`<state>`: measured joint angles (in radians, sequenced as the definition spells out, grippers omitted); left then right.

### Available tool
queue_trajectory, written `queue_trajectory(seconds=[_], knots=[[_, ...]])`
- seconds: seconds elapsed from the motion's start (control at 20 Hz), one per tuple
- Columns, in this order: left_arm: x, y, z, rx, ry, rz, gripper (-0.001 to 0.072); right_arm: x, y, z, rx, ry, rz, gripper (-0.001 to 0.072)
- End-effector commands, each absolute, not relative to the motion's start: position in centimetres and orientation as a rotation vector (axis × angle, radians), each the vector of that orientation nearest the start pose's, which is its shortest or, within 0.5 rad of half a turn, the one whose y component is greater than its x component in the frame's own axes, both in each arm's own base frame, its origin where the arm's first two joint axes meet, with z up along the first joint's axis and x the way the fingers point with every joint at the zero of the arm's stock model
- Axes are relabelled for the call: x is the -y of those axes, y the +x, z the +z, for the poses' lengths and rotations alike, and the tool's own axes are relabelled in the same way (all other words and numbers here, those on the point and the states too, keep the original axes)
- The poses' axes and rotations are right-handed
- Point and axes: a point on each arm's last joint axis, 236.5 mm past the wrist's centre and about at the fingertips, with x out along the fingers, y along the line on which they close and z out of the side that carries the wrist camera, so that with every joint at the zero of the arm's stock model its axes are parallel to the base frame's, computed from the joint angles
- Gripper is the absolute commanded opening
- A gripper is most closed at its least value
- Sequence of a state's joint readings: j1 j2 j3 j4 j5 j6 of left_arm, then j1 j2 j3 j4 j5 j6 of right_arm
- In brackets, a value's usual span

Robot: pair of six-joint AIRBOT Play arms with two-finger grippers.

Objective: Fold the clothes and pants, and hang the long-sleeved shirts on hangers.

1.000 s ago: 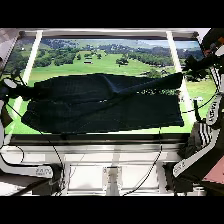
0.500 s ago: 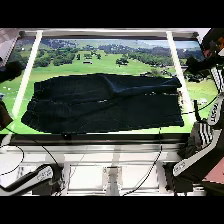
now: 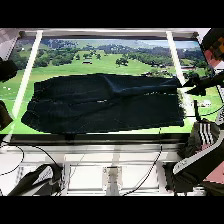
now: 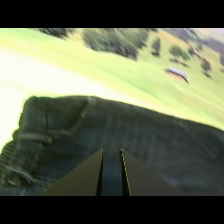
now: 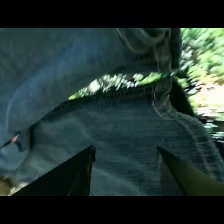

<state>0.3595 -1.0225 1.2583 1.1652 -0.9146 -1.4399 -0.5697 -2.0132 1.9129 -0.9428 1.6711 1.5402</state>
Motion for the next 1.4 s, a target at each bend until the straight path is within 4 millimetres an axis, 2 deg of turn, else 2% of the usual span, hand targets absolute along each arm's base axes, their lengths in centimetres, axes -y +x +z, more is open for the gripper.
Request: queue_trajectory(seconds=[0.0, 0.1, 0.3, 0.45, 0.65, 0.95, 1.05, 1.15, 1.2, 1.35], knots=[[-5.7, 41.5, 20.4, -0.612, -0.391, 0.004, 0.0141, 12.3, 45.2, -5.9, -1.483, 0.952, 0.102, 0.0431], [-5.4, 41.5, 20.5, -0.609, -0.404, -0.005, 0.0141, 13.0, 45.9, -6.8, -1.461, 0.932, 0.065, 0.0369], [-5.1, 41.6, 20.7, -0.604, -0.419, -0.017, 0.0141, 13.2, 45.2, -8.4, -1.505, 0.924, 0.053, 0.037], [-5.1, 41.6, 20.7, -0.604, -0.419, -0.017, 0.0141, 13.6, 46.2, -9.2, -1.466, 0.928, 0.037, 0.037], [-5.1, 41.6, 20.7, -0.604, -0.419, -0.017, 0.0141, 14.1, 48.1, -9.3, -1.384, 0.944, 0.022, 0.0369], [-5.1, 41.6, 20.7, -0.604, -0.419, -0.017, 0.0141, 12.4, 49.0, -10.6, -1.388, 0.984, 0.059, 0.034], [-5.0, 41.6, 20.7, -0.603, -0.422, -0.018, 0.0141, 11.6, 49.0, -11.1, -1.407, 0.98, 0.069, 0.0276], [-4.9, 41.6, 20.8, -0.601, -0.427, -0.022, 0.0141, 11.3, 49.0, -11.2, -1.414, 0.975, 0.074, 0.0046], [-4.9, 41.6, 20.8, -0.6, -0.428, -0.023, 0.0141, 11.2, 48.9, -10.8, -1.423, 0.974, 0.078, 0.0017], [-4.9, 41.7, 20.8, -0.6, -0.43, -0.024, 0.014, 12.4, 48.5, -8.1, -1.445, 0.937, 0.06, 0.0015]])
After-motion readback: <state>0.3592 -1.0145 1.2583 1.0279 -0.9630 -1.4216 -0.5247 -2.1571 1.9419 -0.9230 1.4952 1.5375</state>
